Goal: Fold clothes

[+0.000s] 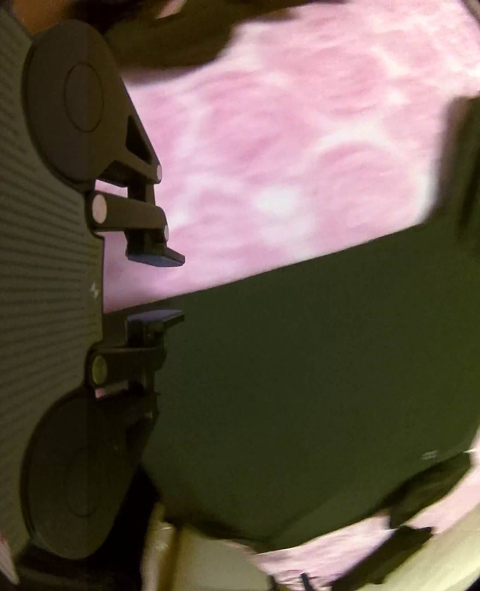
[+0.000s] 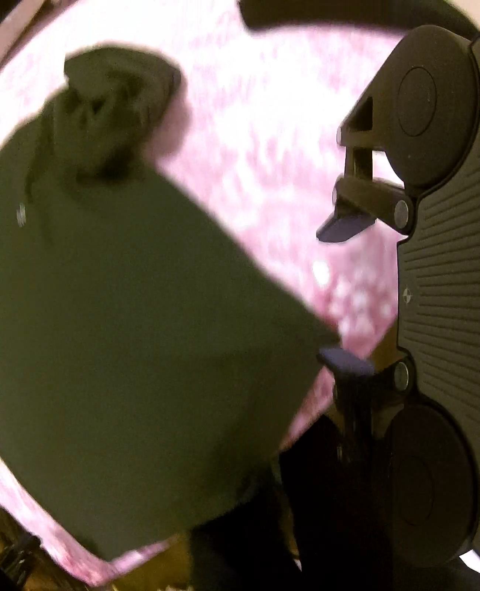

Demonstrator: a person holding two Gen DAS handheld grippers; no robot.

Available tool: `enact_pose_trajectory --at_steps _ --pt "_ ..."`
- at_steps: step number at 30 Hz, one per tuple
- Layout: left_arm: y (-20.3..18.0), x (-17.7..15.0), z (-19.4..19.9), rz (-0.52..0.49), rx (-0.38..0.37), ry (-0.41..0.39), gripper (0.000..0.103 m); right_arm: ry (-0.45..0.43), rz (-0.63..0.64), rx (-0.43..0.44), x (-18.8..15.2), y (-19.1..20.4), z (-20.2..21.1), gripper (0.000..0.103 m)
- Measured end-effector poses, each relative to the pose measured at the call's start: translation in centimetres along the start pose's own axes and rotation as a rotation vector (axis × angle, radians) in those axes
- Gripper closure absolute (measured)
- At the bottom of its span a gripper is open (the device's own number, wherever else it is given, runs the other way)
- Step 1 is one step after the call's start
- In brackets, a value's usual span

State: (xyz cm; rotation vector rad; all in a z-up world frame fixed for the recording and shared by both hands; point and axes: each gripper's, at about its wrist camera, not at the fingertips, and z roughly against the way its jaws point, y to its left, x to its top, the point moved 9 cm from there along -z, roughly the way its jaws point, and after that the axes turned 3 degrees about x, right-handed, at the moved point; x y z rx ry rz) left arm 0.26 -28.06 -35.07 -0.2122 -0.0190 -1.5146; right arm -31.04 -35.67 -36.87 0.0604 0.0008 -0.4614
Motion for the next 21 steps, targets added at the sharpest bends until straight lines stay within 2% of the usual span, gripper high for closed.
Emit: enact_pose_trajectory --at_steps 2,6,9,12,15,17,20,21 --pt "2.5 4.1 0.4 -0.016 0.002 -0.081 0.080 -0.032 -0.066 -0.045 1.6 -2.1 1.3 0.038" --pt "6.2 14.1 0.6 -0.091 0.017 -0.235 0.075 -0.216 -0.257 -0.023 8.1 -6.5 3.7 0.038" --pt "9.2 21.5 0.3 -0.159 0.005 -0.317 0.072 -0.338 -0.290 -0.021 14.4 -9.9 4.5 0.038" --pt "10.4 27.2 -1.1 -0.244 0.014 -0.341 0.071 -0.414 -0.271 0.004 19.4 -12.8 4.2 0.038" --pt "12.1 31.7 -3.8 -0.300 0.034 -0.305 0.069 -0.443 -0.220 0.026 24.7 -15.5 2.5 0.038" --pt "14.1 33.6 -6.4 -0.311 0.039 -0.242 0.069 -0.445 -0.187 0.043 27.8 -17.2 0.8 0.038" --pt "14.9 34.2 -9.4 -0.329 0.000 -0.128 0.070 -0.390 -0.180 0.119 31.2 -19.6 -3.3 0.038" --pt "14.8 33.7 -9.9 -0.336 -0.007 -0.096 0.071 -0.351 -0.167 0.138 31.0 -19.8 -4.6 0.038"
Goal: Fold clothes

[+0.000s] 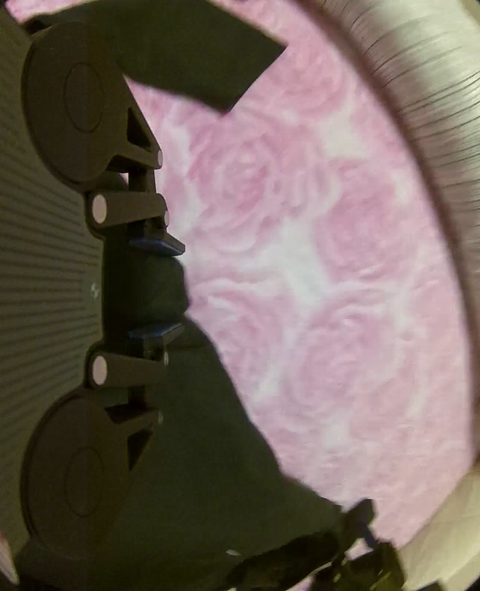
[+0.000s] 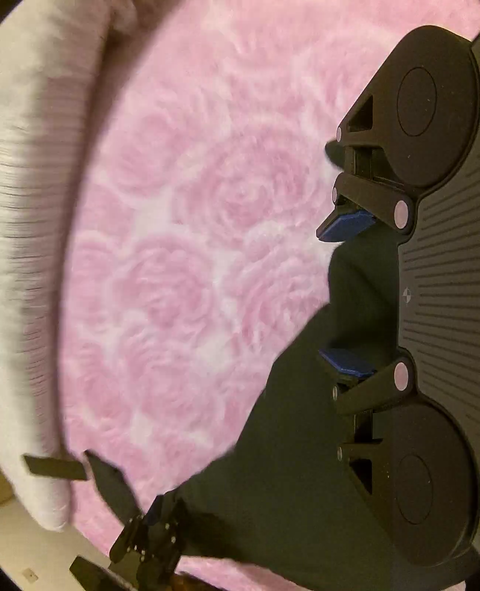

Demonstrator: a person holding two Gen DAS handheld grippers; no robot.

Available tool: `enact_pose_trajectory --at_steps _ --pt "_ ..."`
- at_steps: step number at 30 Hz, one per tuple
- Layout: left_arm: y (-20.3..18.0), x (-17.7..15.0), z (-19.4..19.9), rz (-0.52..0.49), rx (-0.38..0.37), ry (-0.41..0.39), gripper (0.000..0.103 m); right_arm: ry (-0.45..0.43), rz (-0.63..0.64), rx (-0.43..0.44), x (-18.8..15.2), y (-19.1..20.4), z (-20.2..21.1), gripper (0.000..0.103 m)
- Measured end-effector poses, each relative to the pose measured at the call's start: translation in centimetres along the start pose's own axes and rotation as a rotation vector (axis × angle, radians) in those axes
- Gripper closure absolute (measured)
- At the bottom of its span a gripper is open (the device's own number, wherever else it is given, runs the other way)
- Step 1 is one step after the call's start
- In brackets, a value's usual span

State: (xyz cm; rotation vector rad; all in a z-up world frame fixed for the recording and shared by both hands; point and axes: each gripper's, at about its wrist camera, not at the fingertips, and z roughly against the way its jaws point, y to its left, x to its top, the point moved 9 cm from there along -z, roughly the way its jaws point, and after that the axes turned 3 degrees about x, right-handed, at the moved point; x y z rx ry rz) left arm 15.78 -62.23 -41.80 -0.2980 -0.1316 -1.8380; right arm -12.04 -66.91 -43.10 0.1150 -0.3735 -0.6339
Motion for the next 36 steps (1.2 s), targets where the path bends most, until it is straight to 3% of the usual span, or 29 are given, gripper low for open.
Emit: enact_pose_trajectory --at_steps 4,5,6,8,9,10,13,16,17,18,21,23,26,29,31,34,36 --pt "-1.1 -2.1 -1.1 -0.074 -0.011 0.070 0.077 0.137 0.081 0.023 -2.5 -1.5 -2.0 0.038" --pt "-1.5 -2.7 -0.9 -0.088 -0.010 0.084 0.082 0.143 0.089 0.019 -3.1 -1.4 -1.4 0.052" --pt "-1.9 -3.4 -0.6 -0.101 -0.007 0.096 0.092 0.149 0.097 0.014 -3.6 -1.3 -0.8 0.074" --pt "-2.3 -4.5 0.5 -0.093 -0.005 0.094 0.099 0.148 0.093 0.014 -4.6 -1.2 0.1 0.090" --pt "-2.5 -5.0 1.1 -0.086 -0.004 0.090 0.100 0.135 0.094 0.007 -4.5 -1.1 0.8 0.092" --pt "-2.4 -5.2 1.8 -0.078 0.006 0.075 0.101 0.121 0.096 0.000 -4.3 -0.9 1.6 0.092" --pt "-0.5 -3.6 5.2 -0.024 0.116 -0.069 0.101 0.062 0.105 -0.026 -3.5 -0.7 4.0 0.092" --pt "1.8 -2.1 9.0 0.029 0.283 -0.285 0.101 -0.225 0.251 -0.166 -0.5 0.4 8.3 0.092" --pt "2.0 -2.3 9.0 0.027 0.314 -0.308 0.101 -0.295 0.296 -0.231 -0.6 0.9 8.9 0.092" --pt "1.9 -3.1 7.8 0.014 0.306 -0.266 0.100 -0.338 0.323 -0.281 -0.9 1.2 8.9 0.091" --pt "0.9 -6.2 3.8 -0.012 0.221 -0.102 0.099 -0.222 0.225 -0.272 -3.2 0.2 5.3 0.091" --pt "0.6 -7.4 3.4 -0.011 0.175 -0.061 0.099 -0.183 0.164 -0.258 -3.6 -0.4 4.6 0.091" --pt "1.3 -6.8 4.7 0.051 0.112 -0.099 0.095 -0.198 0.103 -0.220 -2.2 -0.8 5.2 0.091" --pt "3.1 -4.0 6.3 0.144 0.070 -0.191 0.091 -0.232 0.019 -0.157 0.7 -1.0 5.0 0.088" --pt "4.7 -1.8 6.4 0.170 0.053 -0.230 0.083 -0.241 -0.017 -0.136 2.7 -1.4 4.8 0.081" --pt "5.1 1.6 4.3 0.135 0.012 -0.236 0.080 -0.206 -0.059 -0.099 5.5 -2.3 2.4 0.069" --pt "4.7 3.8 2.3 0.103 -0.022 -0.230 0.078 -0.169 -0.078 -0.076 7.0 -2.5 0.7 0.055"
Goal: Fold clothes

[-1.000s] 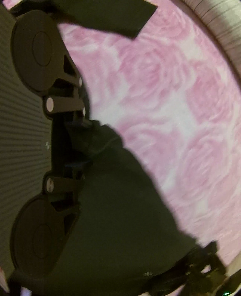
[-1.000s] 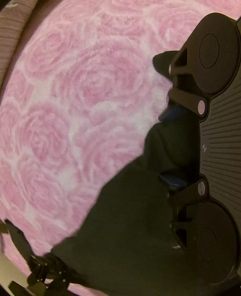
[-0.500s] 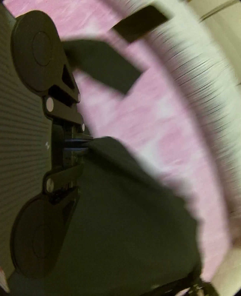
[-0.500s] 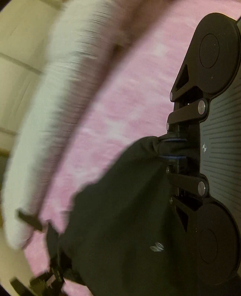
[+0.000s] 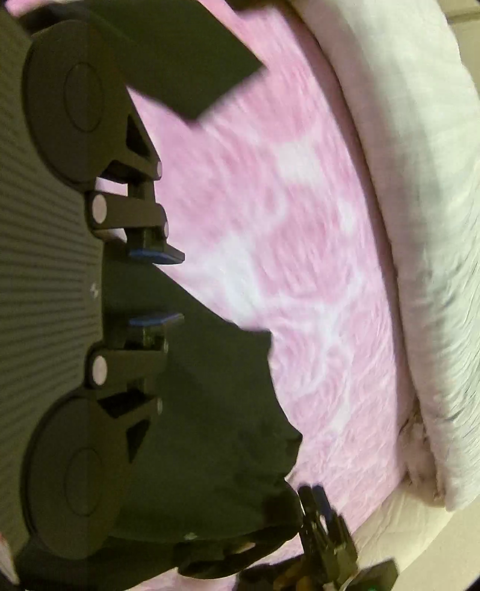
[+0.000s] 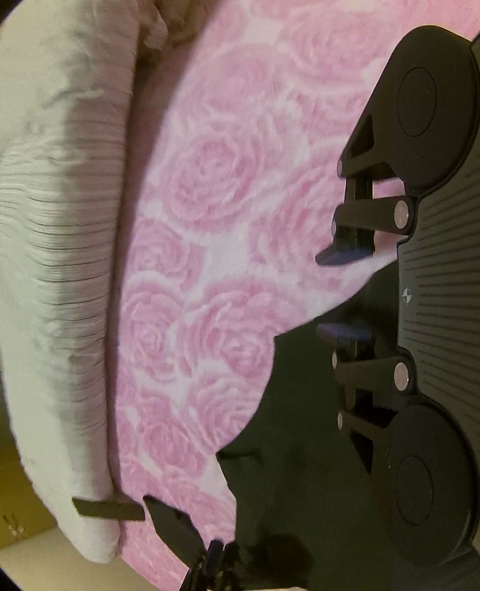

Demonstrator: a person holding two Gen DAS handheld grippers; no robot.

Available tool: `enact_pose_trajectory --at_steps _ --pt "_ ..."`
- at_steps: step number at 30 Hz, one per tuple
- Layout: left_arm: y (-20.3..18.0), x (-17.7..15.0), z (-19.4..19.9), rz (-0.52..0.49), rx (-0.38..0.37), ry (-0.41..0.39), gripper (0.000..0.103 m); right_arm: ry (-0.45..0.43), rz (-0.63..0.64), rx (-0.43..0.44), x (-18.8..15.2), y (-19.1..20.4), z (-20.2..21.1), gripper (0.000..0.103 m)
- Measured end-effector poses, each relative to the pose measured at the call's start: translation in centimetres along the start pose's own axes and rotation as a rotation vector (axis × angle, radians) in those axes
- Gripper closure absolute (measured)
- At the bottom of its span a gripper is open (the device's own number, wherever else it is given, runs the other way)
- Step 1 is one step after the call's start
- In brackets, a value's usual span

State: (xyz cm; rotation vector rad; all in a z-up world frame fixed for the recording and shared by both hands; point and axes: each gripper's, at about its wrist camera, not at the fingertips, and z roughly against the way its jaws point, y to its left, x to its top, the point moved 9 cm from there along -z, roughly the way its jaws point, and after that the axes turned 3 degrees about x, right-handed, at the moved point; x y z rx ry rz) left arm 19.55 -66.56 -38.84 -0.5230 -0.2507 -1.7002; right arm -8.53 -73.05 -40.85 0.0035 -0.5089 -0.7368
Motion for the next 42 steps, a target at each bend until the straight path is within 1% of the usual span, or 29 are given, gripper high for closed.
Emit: enact_pose_trajectory --at_steps 2,3,5,6,8,9,10,11,12,14,15,16,17,19,21,22,23,24,25,26,27,29,31,33,34,37,39,41,42 --pt "-0.7 1.2 -2.3 -0.027 -0.038 0.013 0.075 0.021 0.005 0.043 0.7 0.6 -1.4 0.050" --pt "-1.0 1.4 -3.4 -0.035 -0.054 0.029 0.074 0.035 0.017 0.061 0.8 1.0 -2.2 0.050" --pt "-1.7 1.3 -5.4 -0.049 -0.079 0.069 0.074 0.083 0.076 0.063 0.5 1.5 -4.0 0.050" --pt "-2.0 1.1 -6.2 -0.060 -0.082 0.087 0.074 0.104 0.102 0.060 0.2 1.6 -4.7 0.050" --pt "-2.1 0.8 -7.0 -0.100 -0.059 0.102 0.076 0.121 0.131 0.053 -0.2 1.7 -5.7 0.050" --pt "-2.2 0.7 -7.0 -0.117 -0.042 0.104 0.086 0.120 0.137 0.050 -0.4 1.8 -5.8 0.057" --pt "-2.2 0.7 -6.9 -0.131 -0.033 0.105 0.103 0.119 0.136 0.058 -0.5 1.9 -5.7 0.074" --pt "-2.2 0.9 -6.5 -0.143 -0.031 0.096 0.103 0.121 0.138 0.070 -0.6 2.0 -5.4 0.096" --pt "-2.1 1.2 -5.7 -0.158 -0.016 0.063 0.103 0.105 0.155 0.060 -0.3 2.2 -4.9 0.097" --pt "-1.3 2.6 -4.0 -0.158 0.035 -0.029 0.103 0.008 0.194 0.040 1.4 2.3 -3.2 0.097" --pt "-0.6 3.5 -3.4 -0.146 0.065 -0.072 0.103 -0.034 0.192 0.037 2.5 2.3 -2.7 0.097" --pt "0.0 4.2 -3.1 -0.136 0.091 -0.098 0.103 -0.076 0.189 0.035 3.6 2.3 -2.1 0.097" --pt "0.6 4.5 -3.4 -0.122 0.105 -0.100 0.103 -0.109 0.192 0.033 4.6 2.4 -1.9 0.097" --pt "1.7 4.6 -4.9 -0.095 0.119 -0.072 0.103 -0.126 0.219 0.025 5.5 2.7 -3.0 0.097" --pt "2.5 3.7 -6.8 -0.072 0.146 -0.009 0.103 -0.076 0.228 0.014 5.1 2.7 -5.0 0.096" --pt "2.9 3.3 -7.2 -0.059 0.156 0.002 0.097 -0.063 0.201 0.010 4.9 2.4 -5.4 0.096" --pt "3.3 3.1 -7.0 -0.043 0.158 -0.006 0.095 -0.087 0.165 0.007 4.8 2.0 -4.9 0.087" --pt "3.8 3.0 -6.4 -0.025 0.166 -0.018 0.087 -0.127 0.128 -0.003 4.9 1.5 -3.8 0.078" --pt "4.2 2.9 -5.8 -0.009 0.177 -0.028 0.084 -0.158 0.096 -0.017 4.8 0.9 -2.5 0.074" --pt "4.6 2.8 -5.1 0.007 0.186 -0.039 0.084 -0.184 0.063 -0.036 4.4 0.3 -1.2 0.066" --pt "4.9 2.6 -4.2 0.022 0.194 -0.051 0.086 -0.207 0.029 -0.061 3.7 -0.5 0.3 0.057" --pt "5.5 2.2 -2.6 0.052 0.208 -0.074 0.086 -0.227 -0.041 -0.113 1.6 -1.9 3.0 0.050" --pt "4.7 1.7 -0.8 0.059 0.189 -0.091 0.086 -0.211 -0.111 -0.155 -1.8 -3.5 5.7 0.049" --pt "2.4 0.8 0.4 0.044 0.144 -0.098 0.085 -0.179 -0.170 -0.197 -5.6 -4.6 7.8 0.049" --pt "0.9 0.3 0.8 0.031 0.110 -0.096 0.085 -0.152 -0.195 -0.219 -7.6 -5.1 8.4 0.049" --pt "-4.8 -1.2 1.2 -0.027 -0.002 -0.078 0.085 -0.055 -0.261 -0.254 -12.6 -6.5 8.9 0.049" --pt "-9.0 -2.1 1.0 -0.073 -0.073 -0.061 0.085 -0.007 -0.292 -0.256 -14.8 -7.4 8.5 0.049" --pt "-12.6 -3.2 0.7 -0.101 -0.129 -0.037 0.085 0.007 -0.347 -0.231 -16.1 -8.3 7.9 0.049" --pt "-14.3 -3.7 0.4 -0.108 -0.153 -0.023 0.085 0.008 -0.384 -0.228 -16.4 -8.8 7.8 0.067"
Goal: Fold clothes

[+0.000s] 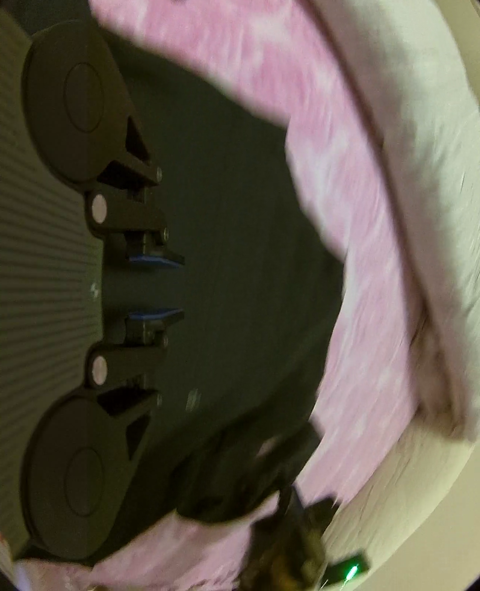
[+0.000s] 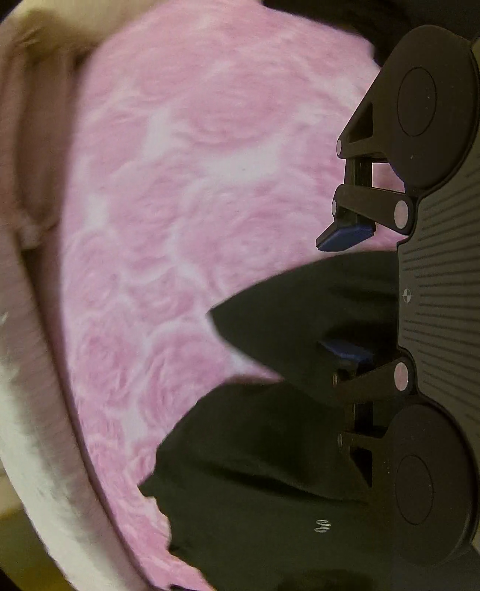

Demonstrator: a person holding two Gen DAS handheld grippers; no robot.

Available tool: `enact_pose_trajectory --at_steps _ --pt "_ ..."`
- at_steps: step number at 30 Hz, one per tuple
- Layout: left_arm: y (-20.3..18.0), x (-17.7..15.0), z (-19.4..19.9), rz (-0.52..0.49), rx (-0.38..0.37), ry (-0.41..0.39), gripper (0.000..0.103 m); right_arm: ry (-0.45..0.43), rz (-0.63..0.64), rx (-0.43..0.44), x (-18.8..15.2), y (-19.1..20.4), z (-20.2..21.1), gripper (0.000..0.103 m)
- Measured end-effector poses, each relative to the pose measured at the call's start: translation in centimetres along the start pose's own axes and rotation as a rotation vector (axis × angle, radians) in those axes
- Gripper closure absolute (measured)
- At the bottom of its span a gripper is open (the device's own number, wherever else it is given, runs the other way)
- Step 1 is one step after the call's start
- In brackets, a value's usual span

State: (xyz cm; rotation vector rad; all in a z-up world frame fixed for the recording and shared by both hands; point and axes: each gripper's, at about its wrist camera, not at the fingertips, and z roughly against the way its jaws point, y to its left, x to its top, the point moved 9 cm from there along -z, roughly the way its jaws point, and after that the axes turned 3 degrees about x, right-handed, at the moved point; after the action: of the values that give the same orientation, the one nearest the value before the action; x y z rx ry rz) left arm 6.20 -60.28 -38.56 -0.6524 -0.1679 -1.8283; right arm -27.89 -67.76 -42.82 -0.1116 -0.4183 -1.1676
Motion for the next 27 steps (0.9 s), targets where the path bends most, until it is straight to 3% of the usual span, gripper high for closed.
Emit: enact_pose_trajectory --at_steps 2,6,9,11,15,19,21,27 --pt "-2.9 -0.7 -0.6 -0.018 -0.031 0.014 0.085 -0.020 -0.036 -0.013 0.3 -0.8 0.3 0.102" --pt "-7.1 -0.9 -0.7 -0.044 -0.081 0.016 0.085 -0.193 -0.054 -0.080 2.5 -3.1 5.6 0.103" --pt "-9.1 -0.2 -0.9 -0.049 -0.090 0.007 0.085 -0.410 -0.132 -0.242 4.3 -7.3 12.6 0.103" --pt "-10.1 0.3 -1.4 -0.051 -0.092 0.007 0.085 -0.498 -0.177 -0.371 4.6 -10.3 16.2 0.102" --pt "-11.7 1.1 -2.8 -0.070 -0.101 0.017 0.085 -0.488 -0.221 -0.456 3.1 -14.0 16.7 0.102" --pt "-13.0 1.5 -3.9 -0.087 -0.089 0.028 0.085 -0.385 -0.284 -0.455 0.7 -16.2 14.4 0.101" --pt "-13.4 1.6 -4.2 -0.075 -0.091 0.029 0.085 -0.383 -0.300 -0.482 -0.4 -16.5 14.4 0.101" --pt "-17.2 3.0 -5.1 -0.120 -0.146 0.012 0.084 -0.354 -0.348 -0.442 -3.1 -17.2 14.7 0.101"
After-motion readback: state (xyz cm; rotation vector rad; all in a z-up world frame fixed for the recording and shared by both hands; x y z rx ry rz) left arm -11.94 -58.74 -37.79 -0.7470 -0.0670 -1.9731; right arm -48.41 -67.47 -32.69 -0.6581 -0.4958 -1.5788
